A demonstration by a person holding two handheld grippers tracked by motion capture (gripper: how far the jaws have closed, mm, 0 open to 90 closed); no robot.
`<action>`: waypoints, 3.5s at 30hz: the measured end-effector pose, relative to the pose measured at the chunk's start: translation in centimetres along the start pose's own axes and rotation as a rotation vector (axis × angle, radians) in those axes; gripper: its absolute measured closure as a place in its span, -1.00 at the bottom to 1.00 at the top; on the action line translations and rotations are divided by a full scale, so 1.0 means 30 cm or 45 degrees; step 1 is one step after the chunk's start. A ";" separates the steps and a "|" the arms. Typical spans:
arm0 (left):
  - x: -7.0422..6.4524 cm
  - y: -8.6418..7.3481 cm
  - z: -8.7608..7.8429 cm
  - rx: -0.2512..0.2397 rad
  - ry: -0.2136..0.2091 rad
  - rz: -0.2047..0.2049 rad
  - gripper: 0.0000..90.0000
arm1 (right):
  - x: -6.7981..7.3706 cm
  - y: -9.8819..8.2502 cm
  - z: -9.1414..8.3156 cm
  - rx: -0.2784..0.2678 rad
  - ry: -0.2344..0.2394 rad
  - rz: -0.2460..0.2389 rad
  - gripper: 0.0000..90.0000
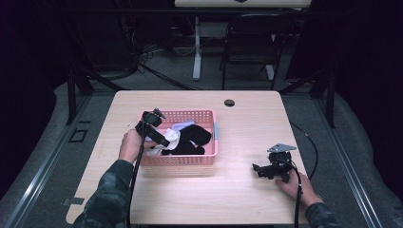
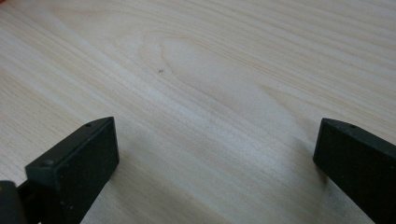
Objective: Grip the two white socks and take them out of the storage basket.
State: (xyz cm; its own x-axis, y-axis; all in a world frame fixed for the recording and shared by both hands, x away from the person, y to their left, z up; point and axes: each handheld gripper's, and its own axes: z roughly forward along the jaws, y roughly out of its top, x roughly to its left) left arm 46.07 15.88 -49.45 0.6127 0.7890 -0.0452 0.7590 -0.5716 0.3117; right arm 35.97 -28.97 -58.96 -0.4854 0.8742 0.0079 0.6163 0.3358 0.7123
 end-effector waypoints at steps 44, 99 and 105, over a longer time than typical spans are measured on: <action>-0.022 0.069 0.031 0.091 0.097 0.039 0.60 | 0.000 0.000 0.000 0.000 0.001 0.000 -1.00; -0.015 0.080 -0.398 -0.281 0.167 0.058 0.96 | 0.000 0.000 0.000 0.000 0.002 0.000 -1.00; 0.009 0.041 -0.463 -0.320 0.191 0.033 0.96 | 0.000 0.000 0.000 0.000 0.002 0.000 -1.00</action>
State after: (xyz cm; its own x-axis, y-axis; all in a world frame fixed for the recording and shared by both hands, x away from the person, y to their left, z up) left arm 44.12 18.52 -35.89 0.5777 0.8100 0.1007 0.6538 -0.5331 0.5369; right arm 35.99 -28.98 -58.96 -0.4867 0.8735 0.0088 0.6159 0.3360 0.7126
